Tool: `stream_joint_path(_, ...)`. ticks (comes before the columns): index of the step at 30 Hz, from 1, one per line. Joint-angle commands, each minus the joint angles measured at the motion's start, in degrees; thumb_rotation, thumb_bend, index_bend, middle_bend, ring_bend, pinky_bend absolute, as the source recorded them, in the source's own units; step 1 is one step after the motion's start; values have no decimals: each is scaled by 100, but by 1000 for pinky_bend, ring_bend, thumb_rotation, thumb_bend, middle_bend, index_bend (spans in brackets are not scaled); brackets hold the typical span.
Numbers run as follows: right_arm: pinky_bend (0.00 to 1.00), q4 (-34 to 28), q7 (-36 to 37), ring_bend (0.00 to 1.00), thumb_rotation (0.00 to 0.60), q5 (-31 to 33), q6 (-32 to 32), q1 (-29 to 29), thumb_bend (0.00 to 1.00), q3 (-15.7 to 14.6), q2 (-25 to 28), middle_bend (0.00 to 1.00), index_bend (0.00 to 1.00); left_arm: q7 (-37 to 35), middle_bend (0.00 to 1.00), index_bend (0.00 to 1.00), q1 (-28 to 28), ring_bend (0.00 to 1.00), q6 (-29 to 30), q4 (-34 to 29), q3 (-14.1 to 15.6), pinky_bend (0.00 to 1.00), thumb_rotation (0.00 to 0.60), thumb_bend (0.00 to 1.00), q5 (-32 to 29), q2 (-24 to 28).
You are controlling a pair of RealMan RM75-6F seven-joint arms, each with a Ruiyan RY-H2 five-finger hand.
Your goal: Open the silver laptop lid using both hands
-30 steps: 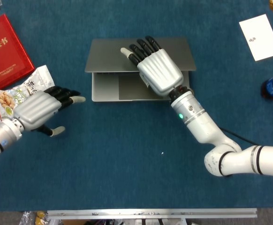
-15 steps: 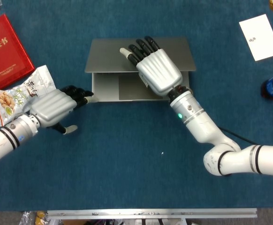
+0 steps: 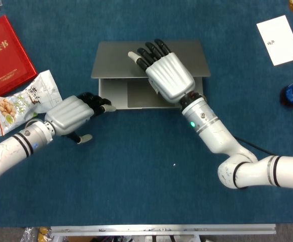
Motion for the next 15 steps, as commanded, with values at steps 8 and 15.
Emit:
stream_joint_path(8, 129, -4, 18, 127, 600, -11, 9, 15, 506, 9, 8, 195, 156, 35, 88, 119, -130, 90, -187, 120, 19, 92, 549, 298, -163, -172)
stream_joint_path(15, 129, -11, 23, 127, 600, -10, 28, 14, 506, 16, 29, 196, 156, 29, 103, 124, -170, 90, -243, 149, 74, 92, 548, 298, -238, -215)
